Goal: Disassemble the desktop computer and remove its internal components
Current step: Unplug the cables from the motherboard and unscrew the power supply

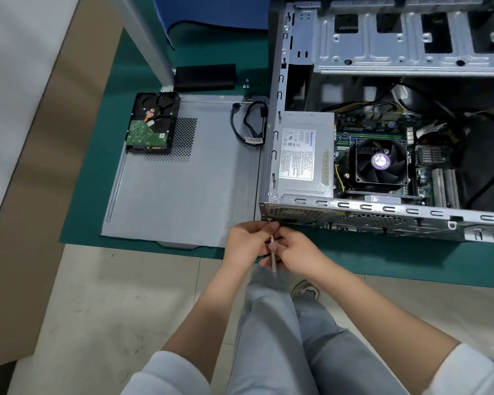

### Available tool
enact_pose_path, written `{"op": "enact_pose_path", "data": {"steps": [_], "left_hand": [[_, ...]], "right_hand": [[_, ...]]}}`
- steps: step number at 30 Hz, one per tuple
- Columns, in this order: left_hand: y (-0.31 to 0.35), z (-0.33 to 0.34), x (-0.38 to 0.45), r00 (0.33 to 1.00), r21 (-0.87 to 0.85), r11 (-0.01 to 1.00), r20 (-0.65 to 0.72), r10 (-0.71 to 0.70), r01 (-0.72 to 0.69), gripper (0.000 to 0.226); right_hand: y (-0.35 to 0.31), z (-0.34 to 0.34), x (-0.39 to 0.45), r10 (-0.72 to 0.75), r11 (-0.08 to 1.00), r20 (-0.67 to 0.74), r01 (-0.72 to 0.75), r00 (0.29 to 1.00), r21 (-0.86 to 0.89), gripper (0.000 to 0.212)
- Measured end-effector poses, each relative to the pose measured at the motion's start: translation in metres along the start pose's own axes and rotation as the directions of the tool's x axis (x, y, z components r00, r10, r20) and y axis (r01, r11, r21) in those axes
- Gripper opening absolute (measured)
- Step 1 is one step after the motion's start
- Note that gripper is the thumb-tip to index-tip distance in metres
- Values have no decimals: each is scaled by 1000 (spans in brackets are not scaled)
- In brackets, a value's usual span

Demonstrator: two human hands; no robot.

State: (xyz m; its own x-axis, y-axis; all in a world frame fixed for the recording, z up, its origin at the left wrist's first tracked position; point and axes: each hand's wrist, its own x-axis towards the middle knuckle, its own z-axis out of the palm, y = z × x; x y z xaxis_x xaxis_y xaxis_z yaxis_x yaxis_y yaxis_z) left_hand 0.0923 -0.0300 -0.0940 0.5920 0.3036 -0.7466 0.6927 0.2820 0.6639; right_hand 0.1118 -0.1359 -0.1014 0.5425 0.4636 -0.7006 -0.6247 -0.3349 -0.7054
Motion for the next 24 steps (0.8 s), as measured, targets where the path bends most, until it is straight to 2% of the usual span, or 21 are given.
{"op": "enact_pose_path", "data": {"steps": [6, 15, 20, 24], "left_hand": [[2, 0, -1, 1000, 19, 1000, -11, -2, 3, 10], [6, 0, -1, 999, 34, 999, -30, -29, 30, 17], [8, -1, -3, 998, 48, 997, -18, -54, 54, 18], [8, -1, -3, 999, 56, 997, -21, -45, 47, 11]], "right_hand": [[-2, 2, 2, 27, 1000, 1, -27, 1000, 5, 32], [0, 7, 5, 72, 994, -30, -69, 997, 85, 31], [-2, 9, 4, 127, 969, -35, -117, 991, 216, 31], [-7, 9, 1, 179, 932, 5, -171, 984, 320, 32]]}}
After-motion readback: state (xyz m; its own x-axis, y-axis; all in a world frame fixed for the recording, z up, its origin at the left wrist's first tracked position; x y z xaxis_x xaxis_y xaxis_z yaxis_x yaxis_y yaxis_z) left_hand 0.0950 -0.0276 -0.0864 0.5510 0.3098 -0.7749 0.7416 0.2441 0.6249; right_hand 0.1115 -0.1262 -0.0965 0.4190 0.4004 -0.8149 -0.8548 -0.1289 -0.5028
